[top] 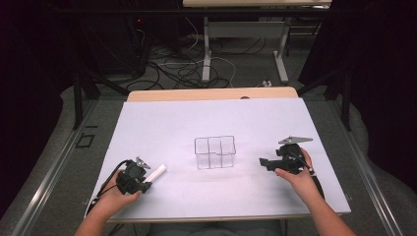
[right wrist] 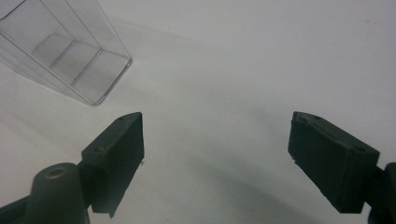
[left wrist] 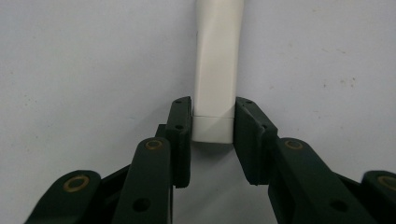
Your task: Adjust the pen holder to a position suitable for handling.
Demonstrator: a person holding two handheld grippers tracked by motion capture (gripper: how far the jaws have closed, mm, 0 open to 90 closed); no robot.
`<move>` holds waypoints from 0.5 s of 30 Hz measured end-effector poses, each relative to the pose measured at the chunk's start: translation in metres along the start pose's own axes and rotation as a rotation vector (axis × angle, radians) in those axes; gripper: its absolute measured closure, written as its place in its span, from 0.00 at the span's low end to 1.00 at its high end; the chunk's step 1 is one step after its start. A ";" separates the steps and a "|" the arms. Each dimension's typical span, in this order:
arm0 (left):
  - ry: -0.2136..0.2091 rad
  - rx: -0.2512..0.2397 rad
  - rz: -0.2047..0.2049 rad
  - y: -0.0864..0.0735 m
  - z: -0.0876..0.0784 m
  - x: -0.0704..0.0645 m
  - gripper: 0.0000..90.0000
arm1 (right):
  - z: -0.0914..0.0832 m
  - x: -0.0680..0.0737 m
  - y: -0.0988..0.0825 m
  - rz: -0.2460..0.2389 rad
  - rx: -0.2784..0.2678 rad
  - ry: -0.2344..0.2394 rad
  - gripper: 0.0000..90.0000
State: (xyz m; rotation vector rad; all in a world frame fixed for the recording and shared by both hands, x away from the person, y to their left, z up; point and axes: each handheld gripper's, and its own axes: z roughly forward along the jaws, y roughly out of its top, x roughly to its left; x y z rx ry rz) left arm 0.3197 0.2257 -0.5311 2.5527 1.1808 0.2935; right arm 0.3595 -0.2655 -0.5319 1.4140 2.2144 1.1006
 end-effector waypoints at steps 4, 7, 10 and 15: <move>-0.014 0.003 0.000 0.001 0.000 0.002 0.77 | 0.000 0.000 0.000 0.006 -0.004 0.004 0.20; -0.016 0.008 0.010 0.002 0.001 0.002 0.77 | 0.000 0.000 0.000 0.005 0.002 0.002 0.20; -0.018 0.017 0.005 0.002 0.000 0.003 0.78 | 0.000 0.000 0.000 0.007 0.002 0.003 0.20; -0.028 0.028 0.000 0.004 0.001 0.004 0.78 | 0.000 0.001 0.000 0.013 -0.002 0.006 0.20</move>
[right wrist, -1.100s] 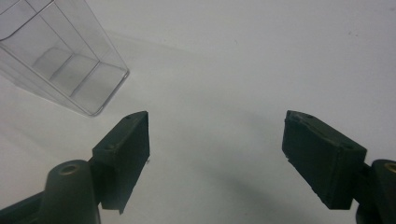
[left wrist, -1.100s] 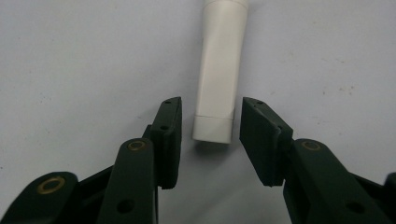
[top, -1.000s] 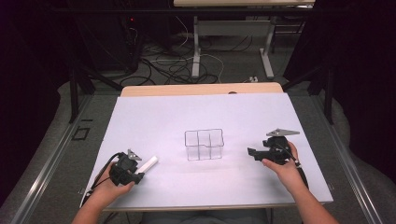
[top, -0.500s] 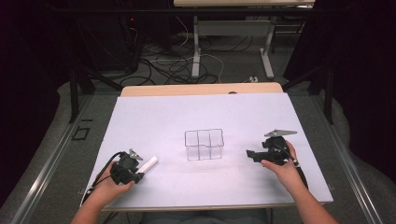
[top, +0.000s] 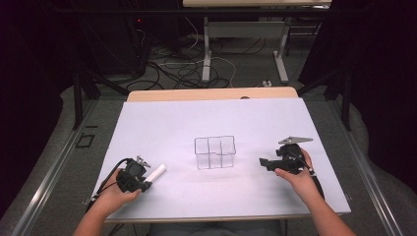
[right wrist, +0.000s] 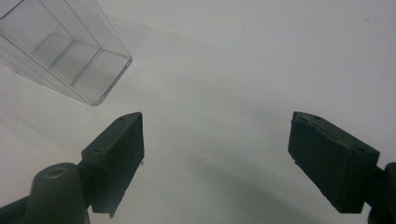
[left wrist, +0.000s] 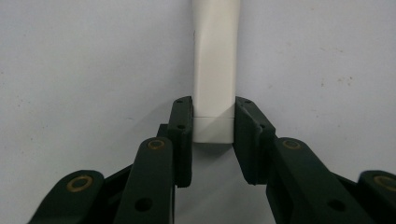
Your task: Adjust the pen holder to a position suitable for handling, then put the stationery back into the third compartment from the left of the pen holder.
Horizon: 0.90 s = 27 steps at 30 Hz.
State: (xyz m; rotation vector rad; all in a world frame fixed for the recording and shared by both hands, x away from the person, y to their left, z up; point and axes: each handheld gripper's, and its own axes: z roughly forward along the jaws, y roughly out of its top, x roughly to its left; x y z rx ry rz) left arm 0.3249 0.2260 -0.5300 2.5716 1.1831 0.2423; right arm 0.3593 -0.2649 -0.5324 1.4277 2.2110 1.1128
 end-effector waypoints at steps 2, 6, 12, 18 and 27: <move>0.000 -0.005 0.007 0.000 0.000 0.000 0.78 | 0.000 0.000 0.000 0.001 0.003 0.001 0.20; 0.000 -0.011 -0.007 0.000 0.000 0.001 0.79 | 0.000 -0.001 0.000 -0.002 -0.001 0.003 0.20; 0.004 -0.015 -0.036 -0.001 0.000 0.004 0.79 | 0.000 -0.001 0.001 -0.002 -0.002 0.004 0.20; -0.010 -0.025 -0.054 -0.003 -0.001 0.004 0.79 | 0.000 0.000 0.001 0.001 -0.001 0.001 0.20; -0.031 -0.103 -0.101 -0.003 -0.009 0.008 0.79 | 0.001 0.001 0.002 -0.005 -0.003 0.004 0.20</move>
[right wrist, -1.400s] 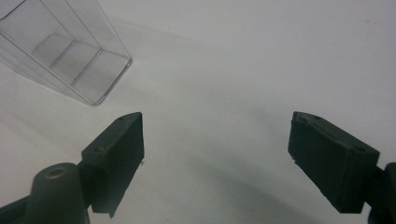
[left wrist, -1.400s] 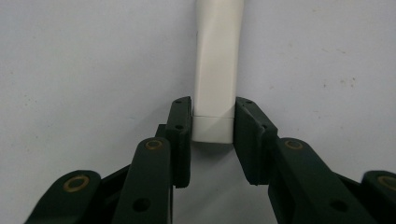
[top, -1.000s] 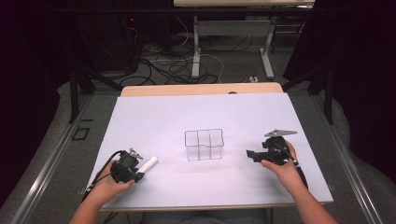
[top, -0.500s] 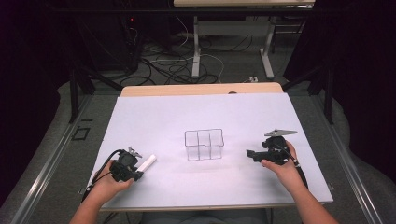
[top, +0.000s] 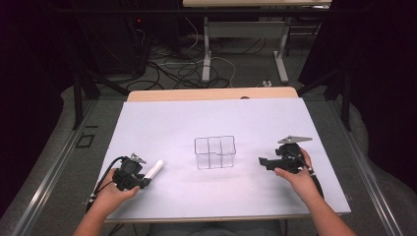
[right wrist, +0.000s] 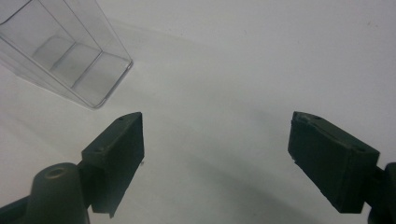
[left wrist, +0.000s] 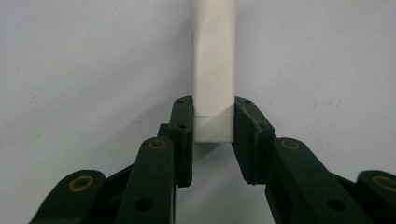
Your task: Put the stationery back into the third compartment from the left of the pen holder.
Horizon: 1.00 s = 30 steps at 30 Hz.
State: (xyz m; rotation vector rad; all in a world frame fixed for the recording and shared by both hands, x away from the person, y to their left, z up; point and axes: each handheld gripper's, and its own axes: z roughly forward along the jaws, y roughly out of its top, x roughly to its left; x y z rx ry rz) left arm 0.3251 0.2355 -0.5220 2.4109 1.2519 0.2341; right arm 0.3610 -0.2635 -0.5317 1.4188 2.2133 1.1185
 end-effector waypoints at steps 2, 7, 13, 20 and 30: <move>-0.005 -0.018 -0.008 0.001 -0.002 0.000 0.79 | 0.000 0.000 0.000 -0.003 0.000 0.000 0.20; -0.012 -0.077 -0.024 0.003 -0.007 -0.002 0.79 | -0.002 0.001 0.001 0.000 -0.006 -0.007 0.19; -0.025 -0.147 -0.048 0.005 -0.015 -0.005 0.79 | -0.004 0.005 0.003 0.016 -0.020 -0.010 0.17; -0.007 -0.232 -0.062 0.007 -0.023 -0.008 0.79 | -0.008 0.010 0.005 0.030 -0.047 -0.008 0.16; 0.005 -0.370 -0.107 0.010 -0.033 -0.018 0.79 | -0.008 0.017 0.007 0.065 -0.072 0.019 0.11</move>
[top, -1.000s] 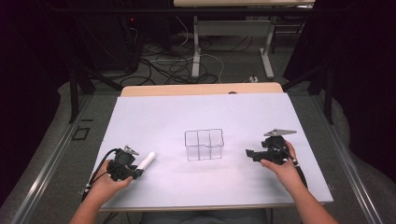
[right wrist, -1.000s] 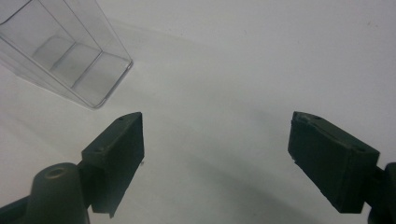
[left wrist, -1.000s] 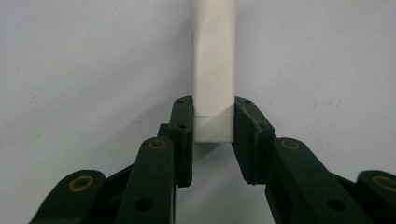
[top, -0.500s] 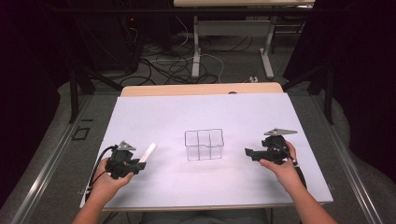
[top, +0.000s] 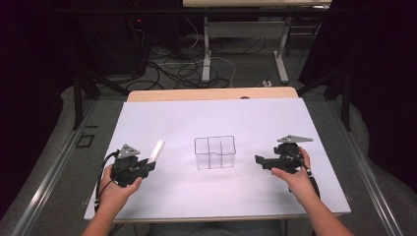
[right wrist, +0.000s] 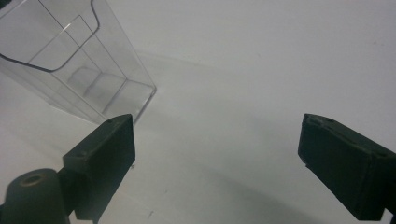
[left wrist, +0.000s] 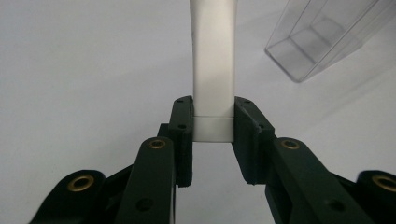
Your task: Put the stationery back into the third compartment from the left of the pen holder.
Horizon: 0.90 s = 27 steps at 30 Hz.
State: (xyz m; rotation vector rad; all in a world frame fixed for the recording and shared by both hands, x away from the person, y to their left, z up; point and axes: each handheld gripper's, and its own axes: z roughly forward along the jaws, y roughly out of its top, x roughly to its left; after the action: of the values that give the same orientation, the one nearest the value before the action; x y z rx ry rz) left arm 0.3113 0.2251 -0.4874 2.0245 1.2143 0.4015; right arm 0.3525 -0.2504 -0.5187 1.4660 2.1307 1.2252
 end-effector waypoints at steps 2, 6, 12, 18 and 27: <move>-0.003 -0.029 -0.002 0.001 -0.001 -0.003 0.79 | 0.000 0.001 0.000 0.001 -0.006 0.003 0.11; -0.018 -0.072 -0.011 0.004 -0.003 -0.009 0.79 | 0.000 0.002 0.001 0.009 -0.016 0.016 0.11; -0.033 -0.132 -0.033 0.008 -0.002 -0.021 0.79 | 0.000 0.004 0.001 0.010 -0.019 0.036 0.11; -0.042 -0.184 -0.027 0.013 -0.001 -0.033 0.79 | 0.000 0.006 0.003 0.020 -0.023 0.054 0.12; -0.072 -0.220 -0.010 0.024 0.005 -0.050 0.79 | -0.004 0.010 0.010 0.046 -0.059 0.096 0.20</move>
State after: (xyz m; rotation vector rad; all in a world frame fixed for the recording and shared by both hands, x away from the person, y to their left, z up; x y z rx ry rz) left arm 0.3039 0.1736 -0.4687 1.8290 1.0868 0.4339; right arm 0.3522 -0.2425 -0.5064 1.4664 2.1132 1.3891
